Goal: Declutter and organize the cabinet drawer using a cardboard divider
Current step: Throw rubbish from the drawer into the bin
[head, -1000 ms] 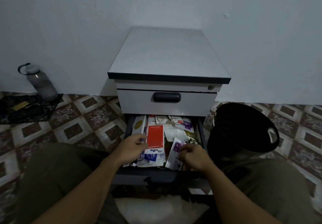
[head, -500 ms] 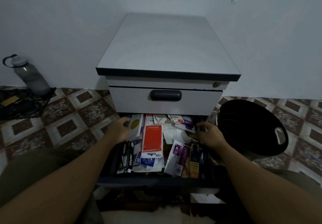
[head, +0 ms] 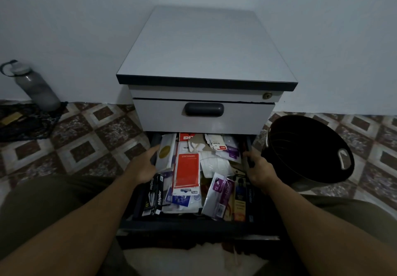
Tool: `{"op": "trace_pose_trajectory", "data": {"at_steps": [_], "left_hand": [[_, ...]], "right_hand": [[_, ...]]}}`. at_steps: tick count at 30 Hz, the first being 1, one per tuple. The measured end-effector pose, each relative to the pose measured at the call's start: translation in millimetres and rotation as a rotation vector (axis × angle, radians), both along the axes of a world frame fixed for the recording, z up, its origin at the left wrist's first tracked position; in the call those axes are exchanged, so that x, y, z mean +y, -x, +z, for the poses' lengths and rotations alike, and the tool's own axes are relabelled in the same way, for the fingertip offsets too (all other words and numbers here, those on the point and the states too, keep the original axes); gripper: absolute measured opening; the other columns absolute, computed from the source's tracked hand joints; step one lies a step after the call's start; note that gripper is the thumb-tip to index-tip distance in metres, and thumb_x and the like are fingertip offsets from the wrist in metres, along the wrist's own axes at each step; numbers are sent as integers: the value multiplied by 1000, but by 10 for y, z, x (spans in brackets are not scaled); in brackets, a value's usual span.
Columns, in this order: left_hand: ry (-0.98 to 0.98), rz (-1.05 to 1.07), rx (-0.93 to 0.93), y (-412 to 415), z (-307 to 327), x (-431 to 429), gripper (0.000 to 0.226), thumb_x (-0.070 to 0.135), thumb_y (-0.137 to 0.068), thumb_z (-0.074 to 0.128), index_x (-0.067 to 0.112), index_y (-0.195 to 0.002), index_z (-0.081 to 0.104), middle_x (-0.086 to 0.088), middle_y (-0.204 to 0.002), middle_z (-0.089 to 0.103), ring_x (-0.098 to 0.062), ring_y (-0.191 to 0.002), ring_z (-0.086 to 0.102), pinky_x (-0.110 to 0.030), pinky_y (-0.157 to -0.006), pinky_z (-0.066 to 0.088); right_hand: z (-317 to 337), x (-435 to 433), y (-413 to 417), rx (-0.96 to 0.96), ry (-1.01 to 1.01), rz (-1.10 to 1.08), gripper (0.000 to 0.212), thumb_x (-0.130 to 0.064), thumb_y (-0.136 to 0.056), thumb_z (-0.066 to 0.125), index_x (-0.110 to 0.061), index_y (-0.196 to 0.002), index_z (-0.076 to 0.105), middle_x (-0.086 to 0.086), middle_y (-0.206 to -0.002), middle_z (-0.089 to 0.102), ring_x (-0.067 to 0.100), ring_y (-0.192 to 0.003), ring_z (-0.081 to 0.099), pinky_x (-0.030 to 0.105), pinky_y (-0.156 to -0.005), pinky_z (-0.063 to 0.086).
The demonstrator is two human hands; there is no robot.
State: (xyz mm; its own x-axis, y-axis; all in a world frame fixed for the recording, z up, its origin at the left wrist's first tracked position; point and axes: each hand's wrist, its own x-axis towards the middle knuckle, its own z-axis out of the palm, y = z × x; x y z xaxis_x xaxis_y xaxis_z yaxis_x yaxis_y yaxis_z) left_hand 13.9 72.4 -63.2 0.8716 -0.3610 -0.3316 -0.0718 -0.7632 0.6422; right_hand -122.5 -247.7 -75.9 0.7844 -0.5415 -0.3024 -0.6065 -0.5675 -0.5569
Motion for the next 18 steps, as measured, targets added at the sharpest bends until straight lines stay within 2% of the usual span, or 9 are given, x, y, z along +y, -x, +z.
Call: {"op": "trace_pose_trajectory", "data": {"at_steps": [3,7,11,12,14,16,18], "left_hand": [[13,-8,-11,60,10,22,71,7,-95,56,31,-155,24,-11,-153,39,-28,-125,49,-23,-92,39],[5,-8,-16,85,26,39,69,5,-95,55,30,-154,28,-12,-152,41,-31,-126,49,-25,-92,40],[-19,10,-16,109,-19,52,67,0,-96,48,29,-153,31,-11,-148,46,-28,-122,50,-22,-92,39],[-16,13,-15,136,-26,46,64,2,-96,49,31,-152,35,-9,-145,48,-26,-118,52,-23,-94,41],[-62,41,-69,181,-56,-2,56,13,-94,54,35,-145,44,-5,-142,50,-24,-114,52,-36,-98,47],[-185,85,-230,221,-63,-109,48,19,-92,56,33,-138,48,-6,-141,45,-28,-120,46,-47,-97,48],[-101,68,-311,269,37,-260,45,18,-93,56,28,-137,50,-4,-139,45,-25,-123,45,-45,-98,48]], "right_hand": [[23,52,95,-4,20,9,47,-20,-95,56,-33,-140,50,15,-130,61,35,-115,60,28,-86,48],[55,85,130,7,38,7,47,-19,-94,55,-35,-138,50,14,-129,63,34,-110,62,25,-80,46],[56,124,122,13,5,-30,50,-14,-92,56,-35,-137,50,13,-127,61,33,-107,62,26,-77,47],[60,143,116,11,-12,-47,51,-12,-92,55,-33,-138,49,14,-128,60,34,-107,62,29,-78,49],[84,236,107,-21,-35,-94,48,-11,-91,54,-27,-136,51,14,-125,60,34,-107,61,39,-86,55],[98,391,105,-108,44,-127,39,-14,-91,54,-19,-129,55,16,-127,56,35,-113,53,48,-93,51],[125,573,87,-245,146,-127,38,-16,-88,58,-13,-125,59,16,-134,49,35,-122,45,50,-100,46]]}}
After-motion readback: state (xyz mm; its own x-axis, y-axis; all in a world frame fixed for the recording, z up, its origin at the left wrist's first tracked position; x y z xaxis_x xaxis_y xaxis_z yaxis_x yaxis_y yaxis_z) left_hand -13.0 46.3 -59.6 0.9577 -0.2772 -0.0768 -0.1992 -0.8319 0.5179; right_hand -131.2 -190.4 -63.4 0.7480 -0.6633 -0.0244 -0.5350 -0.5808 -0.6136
